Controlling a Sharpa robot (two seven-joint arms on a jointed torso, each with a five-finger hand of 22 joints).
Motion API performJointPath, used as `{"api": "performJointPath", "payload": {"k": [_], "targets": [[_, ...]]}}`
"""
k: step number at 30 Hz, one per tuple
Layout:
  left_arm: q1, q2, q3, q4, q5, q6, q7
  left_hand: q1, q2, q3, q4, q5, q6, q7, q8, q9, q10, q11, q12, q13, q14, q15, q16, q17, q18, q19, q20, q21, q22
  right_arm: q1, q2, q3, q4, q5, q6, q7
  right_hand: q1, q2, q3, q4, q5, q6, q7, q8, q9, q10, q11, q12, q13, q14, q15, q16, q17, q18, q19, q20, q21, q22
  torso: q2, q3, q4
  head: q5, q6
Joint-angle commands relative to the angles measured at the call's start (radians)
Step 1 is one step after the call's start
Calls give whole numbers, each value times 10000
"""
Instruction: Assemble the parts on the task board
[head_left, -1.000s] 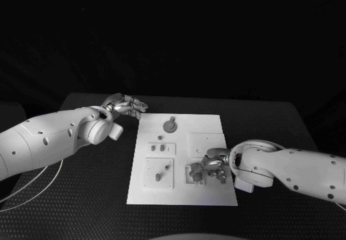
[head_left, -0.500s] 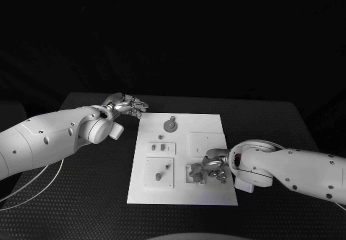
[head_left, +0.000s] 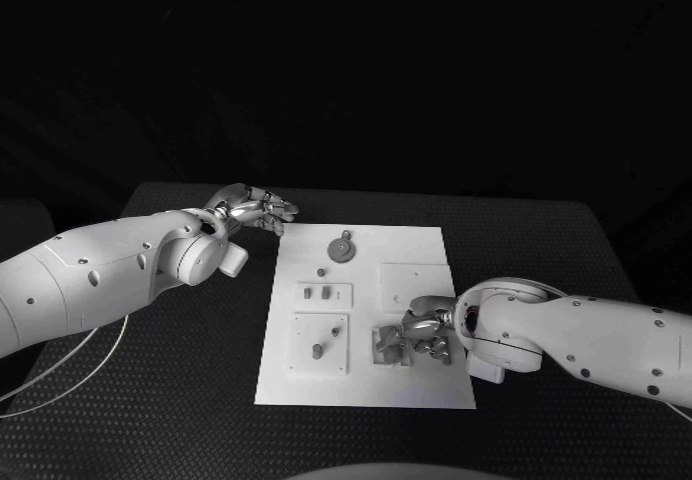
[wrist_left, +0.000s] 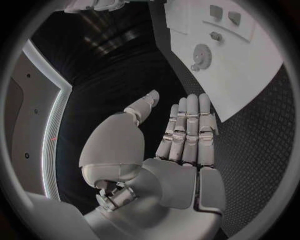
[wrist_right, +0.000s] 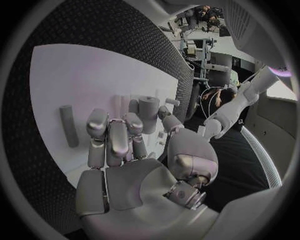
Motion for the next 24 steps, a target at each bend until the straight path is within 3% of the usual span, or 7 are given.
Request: {"api": "performJointPath", "payload": {"k": [1, 24], "targets": [[32, 12, 6, 30, 50, 142, 50, -99, -33, 1, 70, -45, -71, -30, 69, -10, -66, -28, -25, 5, -19, 60, -39, 14, 113, -9, 94, -48, 16, -41, 20, -33, -15, -131, 171, -22, -39, -40, 3, 56, -30, 14, -14, 12, 42, 24, -36, -58, -5, 0, -44, -11, -13, 1144, 69, 26, -37, -8, 1, 1, 0, 3, -2], [32, -1, 6, 28, 50, 140, 43, -98, -39, 0, 75, -45, -76, -28, 69, -12, -68, -28, -25, 5, -20, 60, -44, 20, 113, -10, 94, -52, 19, -57, 67, -54, -94, -193, -30, 8, -39, -40, 3, 56, -30, 14, -14, 12, 42, 24, -36, -58, -5, 0, -44, -11, -13, 1144, 69, 26, -37, -8, -1, 5, -6, 39, -27]]}}
